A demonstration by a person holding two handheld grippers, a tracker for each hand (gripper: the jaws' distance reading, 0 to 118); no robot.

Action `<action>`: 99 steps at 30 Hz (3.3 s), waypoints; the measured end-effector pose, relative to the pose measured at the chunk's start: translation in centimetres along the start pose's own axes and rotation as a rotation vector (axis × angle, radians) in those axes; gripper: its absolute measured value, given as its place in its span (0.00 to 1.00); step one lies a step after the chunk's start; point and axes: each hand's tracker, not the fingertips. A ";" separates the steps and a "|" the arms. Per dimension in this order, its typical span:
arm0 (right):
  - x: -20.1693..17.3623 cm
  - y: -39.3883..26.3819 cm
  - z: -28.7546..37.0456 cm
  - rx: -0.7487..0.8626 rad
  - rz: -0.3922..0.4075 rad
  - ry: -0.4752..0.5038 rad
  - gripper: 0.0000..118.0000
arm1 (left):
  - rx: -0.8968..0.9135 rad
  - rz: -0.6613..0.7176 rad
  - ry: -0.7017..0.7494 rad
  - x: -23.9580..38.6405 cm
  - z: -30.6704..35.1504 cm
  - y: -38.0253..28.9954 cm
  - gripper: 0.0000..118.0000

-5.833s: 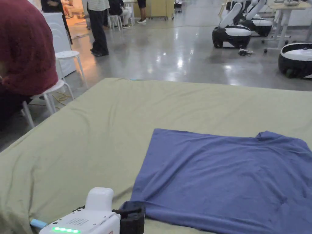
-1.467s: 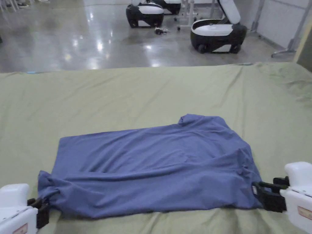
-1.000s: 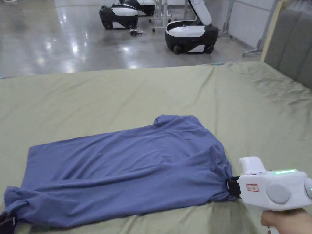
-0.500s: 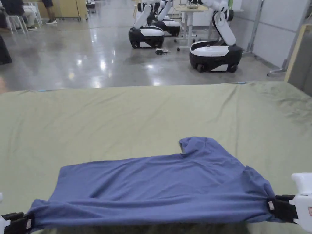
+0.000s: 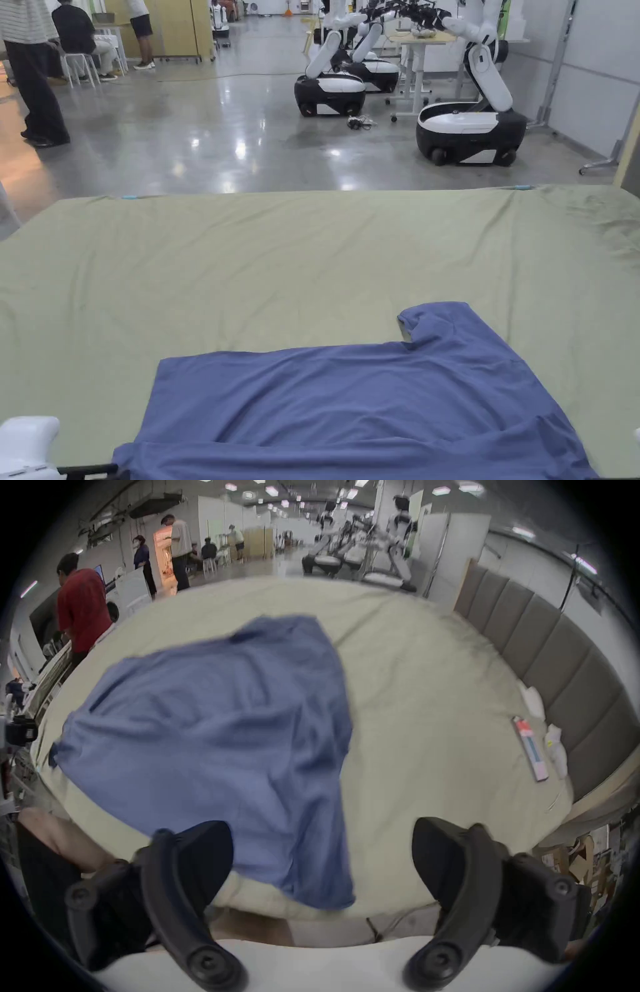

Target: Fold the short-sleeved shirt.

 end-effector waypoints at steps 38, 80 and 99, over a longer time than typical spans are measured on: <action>-2.5 17.9 -11.8 0.096 -0.032 0.119 0.02 | -0.015 0.108 -0.033 2.5 -22.2 12.4 0.00; -0.5 -3.1 -5.0 -0.181 0.057 0.069 0.00 | -0.158 -0.151 -0.099 0.3 -7.3 -4.8 0.00; -2.1 -2.1 7.3 0.218 -0.070 0.089 0.05 | 0.097 0.234 -0.453 -7.8 7.4 -5.1 0.00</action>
